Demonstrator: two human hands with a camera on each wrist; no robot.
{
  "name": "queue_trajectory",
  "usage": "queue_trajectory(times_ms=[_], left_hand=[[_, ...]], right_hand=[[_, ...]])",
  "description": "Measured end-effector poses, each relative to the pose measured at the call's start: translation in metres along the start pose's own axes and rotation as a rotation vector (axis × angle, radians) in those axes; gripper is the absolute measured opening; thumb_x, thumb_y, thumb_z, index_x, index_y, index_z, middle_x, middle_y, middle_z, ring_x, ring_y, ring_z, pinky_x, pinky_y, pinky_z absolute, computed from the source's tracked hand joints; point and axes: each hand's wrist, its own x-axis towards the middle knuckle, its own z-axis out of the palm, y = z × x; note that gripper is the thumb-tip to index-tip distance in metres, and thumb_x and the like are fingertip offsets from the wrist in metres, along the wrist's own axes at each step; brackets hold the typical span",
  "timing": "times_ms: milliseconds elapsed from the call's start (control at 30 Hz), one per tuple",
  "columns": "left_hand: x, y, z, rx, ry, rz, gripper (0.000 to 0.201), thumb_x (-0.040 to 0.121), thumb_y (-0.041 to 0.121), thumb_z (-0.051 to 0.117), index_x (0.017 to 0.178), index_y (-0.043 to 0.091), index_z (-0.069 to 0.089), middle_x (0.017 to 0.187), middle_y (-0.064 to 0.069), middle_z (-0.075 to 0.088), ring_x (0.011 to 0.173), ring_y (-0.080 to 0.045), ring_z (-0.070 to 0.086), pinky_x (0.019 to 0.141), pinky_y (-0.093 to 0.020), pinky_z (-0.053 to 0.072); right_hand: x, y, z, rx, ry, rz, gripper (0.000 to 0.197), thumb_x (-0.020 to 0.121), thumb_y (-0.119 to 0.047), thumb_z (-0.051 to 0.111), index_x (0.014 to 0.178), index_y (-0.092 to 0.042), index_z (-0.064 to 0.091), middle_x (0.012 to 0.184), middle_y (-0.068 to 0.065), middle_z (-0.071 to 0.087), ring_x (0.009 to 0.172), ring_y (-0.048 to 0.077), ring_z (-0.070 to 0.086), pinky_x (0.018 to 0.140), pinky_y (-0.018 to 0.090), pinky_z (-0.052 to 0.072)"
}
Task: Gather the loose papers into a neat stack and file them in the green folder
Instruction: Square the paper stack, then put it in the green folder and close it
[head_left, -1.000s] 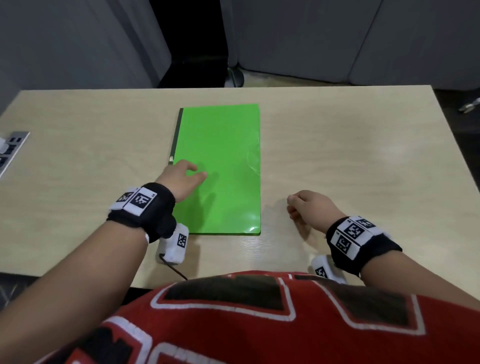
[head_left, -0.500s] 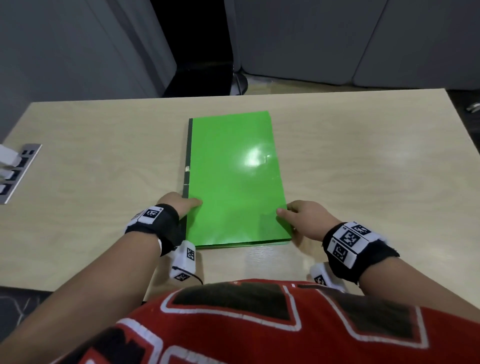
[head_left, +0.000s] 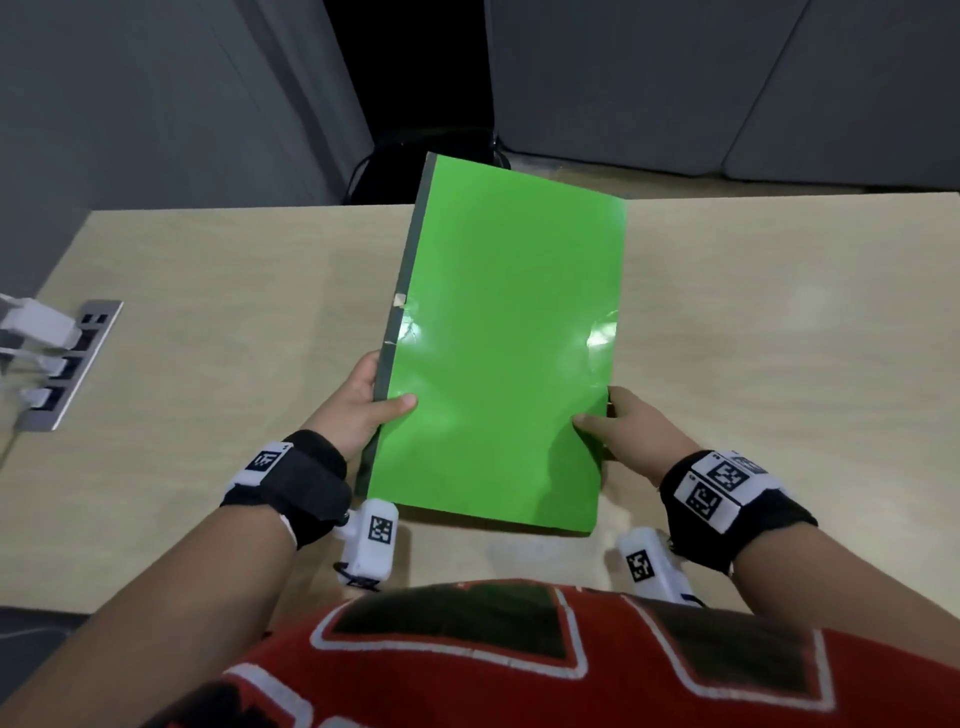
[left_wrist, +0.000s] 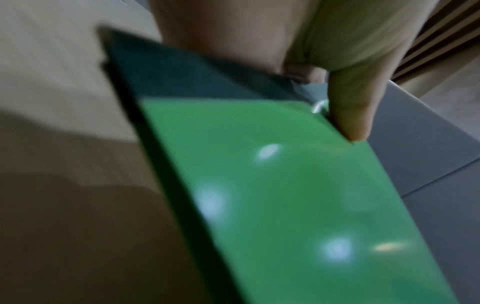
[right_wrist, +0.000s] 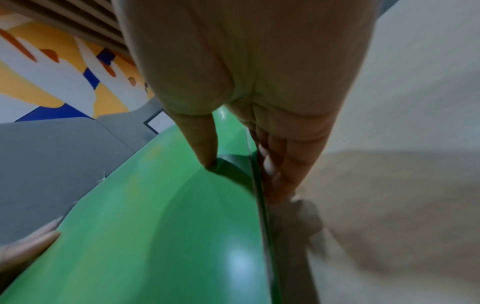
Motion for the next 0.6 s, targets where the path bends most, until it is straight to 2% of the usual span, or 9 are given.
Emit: queue_trajectory(times_ms=[133,200,267,300,367,433,500,533,600], left_hand=[[0.001,-0.01,-0.055,0.039,0.042,-0.044,0.045,0.088,-0.003,0.055,0.125,0.021,0.043,0.111,0.009,0.06,0.093,0.0,0.062,0.069,-0.009,0.047],[0.007,-0.019,-0.088,0.058,0.107,-0.099,0.043,0.088,-0.001,0.057,0.124,0.019,0.045,0.113,0.002,0.061,0.097,-0.013,0.061,0.069,-0.013,0.05],[0.014,-0.028,-0.112,0.099,0.171,-0.173,0.042,0.086,0.004,0.063,0.122,0.018,0.046,0.117,-0.008,0.062,0.102,-0.026,0.061,0.083,-0.029,0.054],[0.018,-0.032,-0.125,0.149,0.207,-0.205,0.043,0.084,0.009,0.066,0.121,0.019,0.047,0.117,-0.01,0.062,0.105,-0.03,0.061,0.091,-0.038,0.051],[0.025,-0.038,-0.147,0.262,0.267,-0.268,0.043,0.082,0.016,0.07,0.119,0.019,0.048,0.111,-0.008,0.062,0.101,-0.029,0.06,0.093,-0.039,0.047],[0.032,-0.046,-0.163,0.322,0.317,-0.324,0.043,0.081,0.018,0.071,0.118,0.015,0.049,0.107,-0.008,0.061,0.096,-0.027,0.059,0.085,-0.035,0.044],[0.037,-0.053,-0.174,0.39,0.339,-0.379,0.041,0.081,0.018,0.072,0.116,0.012,0.051,0.109,-0.011,0.063,0.097,-0.029,0.061,0.086,-0.037,0.046],[0.04,-0.057,-0.178,0.421,0.348,-0.4,0.041,0.08,0.017,0.072,0.115,0.01,0.052,0.111,-0.013,0.064,0.098,-0.031,0.061,0.089,-0.039,0.047],[0.043,-0.065,-0.182,0.457,0.372,-0.432,0.042,0.081,0.015,0.071,0.117,0.007,0.051,0.113,-0.014,0.063,0.097,-0.031,0.06,0.091,-0.04,0.047]], right_hand=[[0.018,-0.037,0.038,-0.09,0.041,-0.061,0.043,0.088,-0.025,0.066,0.124,-0.007,0.053,0.099,0.005,0.063,0.099,0.028,0.063,0.092,0.048,0.052],[0.03,-0.058,0.062,-0.108,0.04,-0.081,0.031,0.086,-0.024,0.067,0.111,-0.008,0.057,0.085,0.001,0.06,0.093,0.029,0.064,0.088,0.047,0.053],[0.038,-0.075,0.079,-0.178,0.046,-0.096,0.016,0.085,-0.022,0.067,0.086,-0.012,0.054,0.076,0.002,0.057,0.086,0.029,0.063,0.079,0.04,0.054],[0.042,-0.086,0.089,-0.225,0.041,-0.107,0.02,0.085,-0.021,0.066,0.076,-0.015,0.049,0.076,0.005,0.058,0.083,0.029,0.063,0.073,0.036,0.051],[0.051,-0.104,0.108,-0.279,0.032,-0.123,0.027,0.087,-0.019,0.063,0.068,-0.017,0.044,0.078,0.009,0.061,0.078,0.028,0.062,0.064,0.031,0.045],[0.058,-0.117,0.125,-0.311,-0.004,-0.134,0.029,0.088,-0.017,0.061,0.065,-0.016,0.044,0.078,0.009,0.06,0.074,0.025,0.057,0.059,0.027,0.04],[0.063,-0.125,0.138,-0.346,-0.041,-0.14,0.021,0.089,-0.012,0.056,0.069,-0.013,0.054,0.08,0.011,0.061,0.075,0.025,0.056,0.059,0.025,0.039],[0.064,-0.127,0.143,-0.364,-0.07,-0.151,0.014,0.089,-0.009,0.053,0.078,-0.008,0.062,0.084,0.014,0.065,0.078,0.027,0.059,0.061,0.025,0.041],[0.062,-0.132,0.15,-0.405,-0.119,-0.166,0.022,0.09,-0.006,0.05,0.104,0.0,0.067,0.098,0.017,0.07,0.09,0.031,0.063,0.071,0.029,0.049]])
